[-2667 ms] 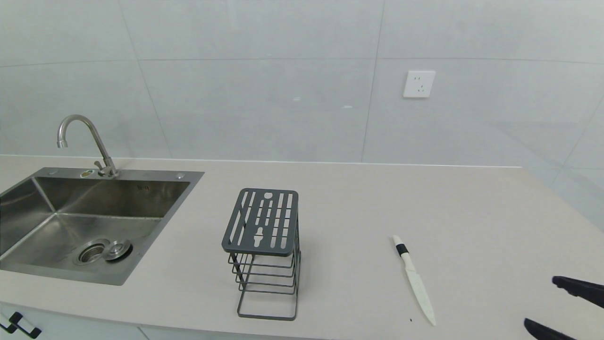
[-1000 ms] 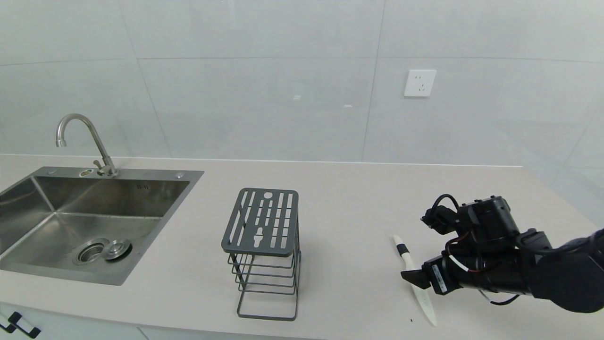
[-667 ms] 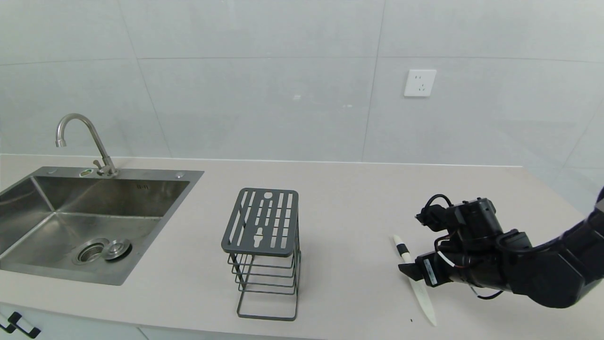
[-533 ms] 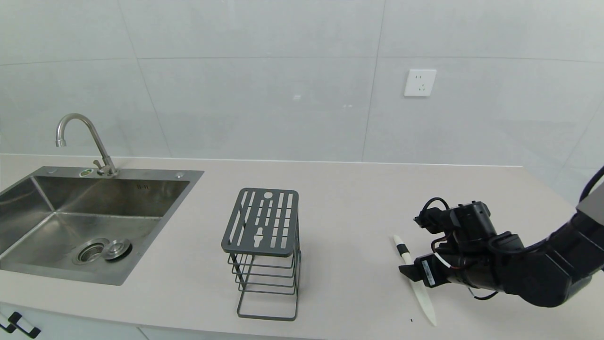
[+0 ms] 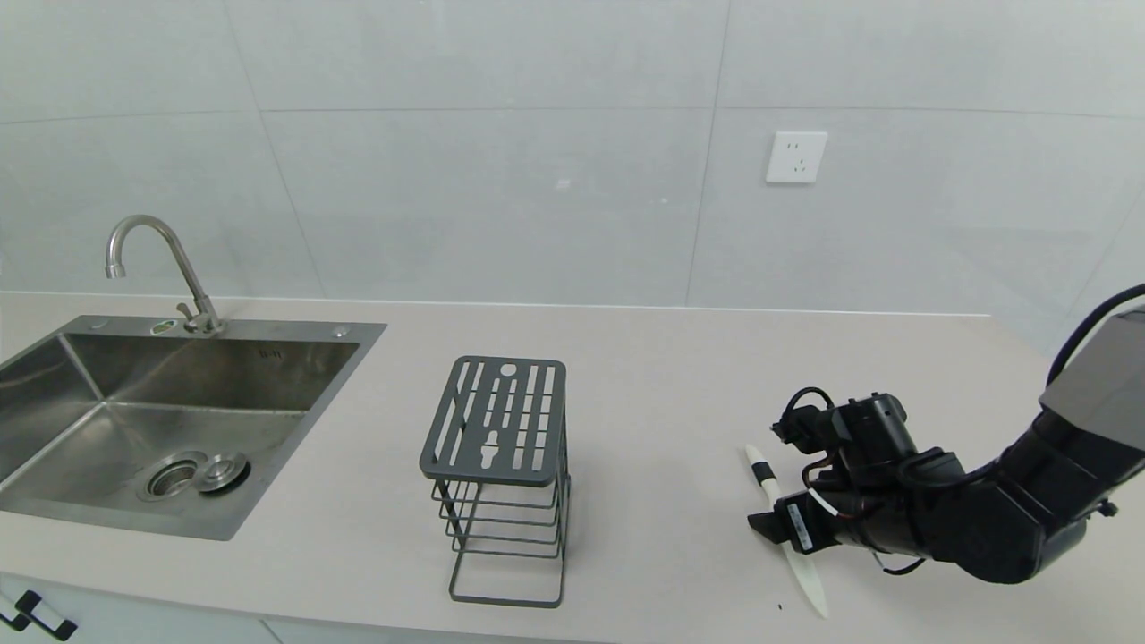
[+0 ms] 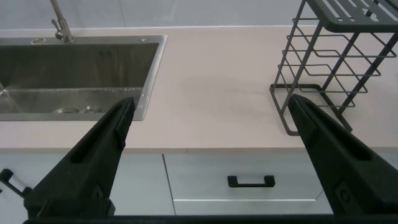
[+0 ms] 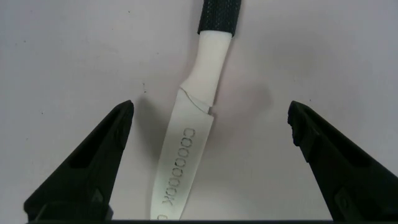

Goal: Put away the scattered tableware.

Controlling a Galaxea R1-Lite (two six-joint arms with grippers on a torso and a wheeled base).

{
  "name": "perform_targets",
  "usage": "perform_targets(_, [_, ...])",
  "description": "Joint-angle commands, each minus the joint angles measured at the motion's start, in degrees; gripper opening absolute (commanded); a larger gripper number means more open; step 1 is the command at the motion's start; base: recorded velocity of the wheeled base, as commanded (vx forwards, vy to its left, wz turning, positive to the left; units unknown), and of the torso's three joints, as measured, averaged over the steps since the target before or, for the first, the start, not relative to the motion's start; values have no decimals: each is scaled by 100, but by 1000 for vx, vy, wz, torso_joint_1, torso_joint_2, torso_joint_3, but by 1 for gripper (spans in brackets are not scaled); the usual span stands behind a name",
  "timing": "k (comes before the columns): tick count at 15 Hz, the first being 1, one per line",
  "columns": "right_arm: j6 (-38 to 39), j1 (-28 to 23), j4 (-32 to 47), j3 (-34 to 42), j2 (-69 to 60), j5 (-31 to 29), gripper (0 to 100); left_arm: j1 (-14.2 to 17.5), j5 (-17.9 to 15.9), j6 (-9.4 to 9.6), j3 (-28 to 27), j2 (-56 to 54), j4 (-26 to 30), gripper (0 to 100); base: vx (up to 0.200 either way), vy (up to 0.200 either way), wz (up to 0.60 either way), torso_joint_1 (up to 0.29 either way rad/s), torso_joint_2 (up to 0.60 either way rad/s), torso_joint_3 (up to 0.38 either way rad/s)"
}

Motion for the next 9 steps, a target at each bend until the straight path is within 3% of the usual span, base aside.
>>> perform_targets(1, [0, 57, -117, -24, 155, 9, 100, 1, 1, -1, 0, 9, -1, 100, 0, 0, 0, 0, 0, 0])
perform_targets(6, [96, 30, -161, -7, 304, 80, 100, 1, 1, -1, 0, 9, -1, 100, 0, 0, 0, 0, 0, 0])
perform_targets(7, [255, 39, -161, -7, 296, 141, 0, 1, 1, -1, 0, 9, -1, 100, 0, 0, 0, 0, 0, 0])
perform_targets(9, [290, 30, -108, 116, 322, 141, 0, 1, 1, -1, 0, 9, -1, 100, 0, 0, 0, 0, 0, 0])
